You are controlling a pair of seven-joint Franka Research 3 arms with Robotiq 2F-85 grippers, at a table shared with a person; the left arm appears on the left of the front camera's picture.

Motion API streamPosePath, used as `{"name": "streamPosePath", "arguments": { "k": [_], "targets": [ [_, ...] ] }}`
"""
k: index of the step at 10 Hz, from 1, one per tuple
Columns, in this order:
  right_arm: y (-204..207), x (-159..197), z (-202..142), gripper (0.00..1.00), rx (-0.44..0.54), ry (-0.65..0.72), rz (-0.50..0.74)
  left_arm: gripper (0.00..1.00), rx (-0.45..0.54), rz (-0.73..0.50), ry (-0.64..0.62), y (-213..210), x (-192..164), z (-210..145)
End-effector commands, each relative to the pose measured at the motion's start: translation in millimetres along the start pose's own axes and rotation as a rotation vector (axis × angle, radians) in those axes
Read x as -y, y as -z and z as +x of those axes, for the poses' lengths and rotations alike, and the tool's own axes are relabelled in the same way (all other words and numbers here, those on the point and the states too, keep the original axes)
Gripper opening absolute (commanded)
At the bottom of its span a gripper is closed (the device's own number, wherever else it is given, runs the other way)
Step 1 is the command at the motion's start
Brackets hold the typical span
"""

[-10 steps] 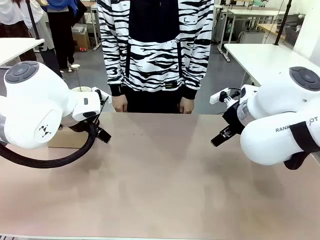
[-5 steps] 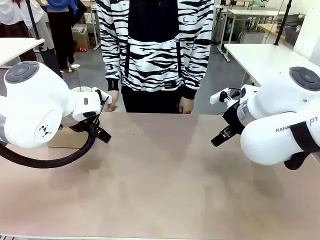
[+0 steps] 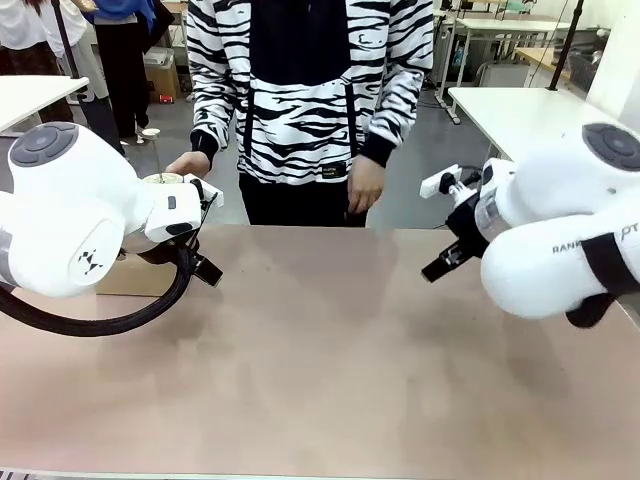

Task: Pour a drink into a cup and package it in a carrier.
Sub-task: Pick up the 600 ml Paper Cup and place it in the middle top area of the table.

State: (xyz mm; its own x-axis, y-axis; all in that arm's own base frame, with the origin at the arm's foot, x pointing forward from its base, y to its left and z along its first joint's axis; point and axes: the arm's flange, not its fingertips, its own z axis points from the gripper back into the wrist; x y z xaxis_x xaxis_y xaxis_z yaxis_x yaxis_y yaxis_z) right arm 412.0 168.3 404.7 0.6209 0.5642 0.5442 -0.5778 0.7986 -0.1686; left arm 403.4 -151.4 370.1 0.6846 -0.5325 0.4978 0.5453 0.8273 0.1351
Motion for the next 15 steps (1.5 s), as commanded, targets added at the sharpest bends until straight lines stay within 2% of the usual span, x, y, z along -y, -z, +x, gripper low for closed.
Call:
{"name": "streamPosePath", "arguments": {
  "k": [1, 3, 4, 5, 6, 7, 9, 10, 13, 14, 15],
  "targets": [
    [-59, 46, 44, 1.00, 0.065, -0.046, 0.076, 1.00, 0.000, 0.000, 0.001, 0, 0, 0],
    [-126, 106, 50, 1.00, 0.138, -0.122, 0.201, 1.00, 0.000, 0.000, 0.001, 0, 0, 0],
    [-139, 145, 34, 1.00, 0.159, -0.163, 0.281, 1.00, 0.000, 0.000, 0.001, 0, 0, 0],
    [-138, 186, 12, 1.00, 0.195, -0.173, 0.378, 1.00, 0.000, 0.000, 0.001, 0, 0, 0],
    [-129, 227, -20, 1.00, 0.288, -0.217, 0.456, 1.00, 0.000, 0.000, 0.001, 0, 0, 0],
    [-110, 252, -52, 1.00, 0.378, -0.226, 0.503, 1.00, 0.000, 0.000, 0.001, 0, 0, 0],
    [-67, 260, -89, 1.00, 0.500, -0.207, 0.524, 1.00, 0.000, 0.000, 0.001, 0, 0, 0],
    [-128, 245, -80, 1.00, 0.399, -0.196, 0.438, 1.00, 0.000, 0.000, 0.001, 0, 0, 0],
    [-128, 245, -80, 1.00, 0.399, -0.196, 0.438, 1.00, 0.000, 0.000, 0.001, 0, 0, 0],
    [-108, 249, -90, 1.00, 0.408, -0.210, 0.449, 1.00, 0.000, 0.000, 0.001, 0, 0, 0],
    [-89, 269, -107, 1.00, 0.459, -0.172, 0.500, 1.00, 0.000, 0.000, 0.001, 0, 0, 0]
  ]
}}
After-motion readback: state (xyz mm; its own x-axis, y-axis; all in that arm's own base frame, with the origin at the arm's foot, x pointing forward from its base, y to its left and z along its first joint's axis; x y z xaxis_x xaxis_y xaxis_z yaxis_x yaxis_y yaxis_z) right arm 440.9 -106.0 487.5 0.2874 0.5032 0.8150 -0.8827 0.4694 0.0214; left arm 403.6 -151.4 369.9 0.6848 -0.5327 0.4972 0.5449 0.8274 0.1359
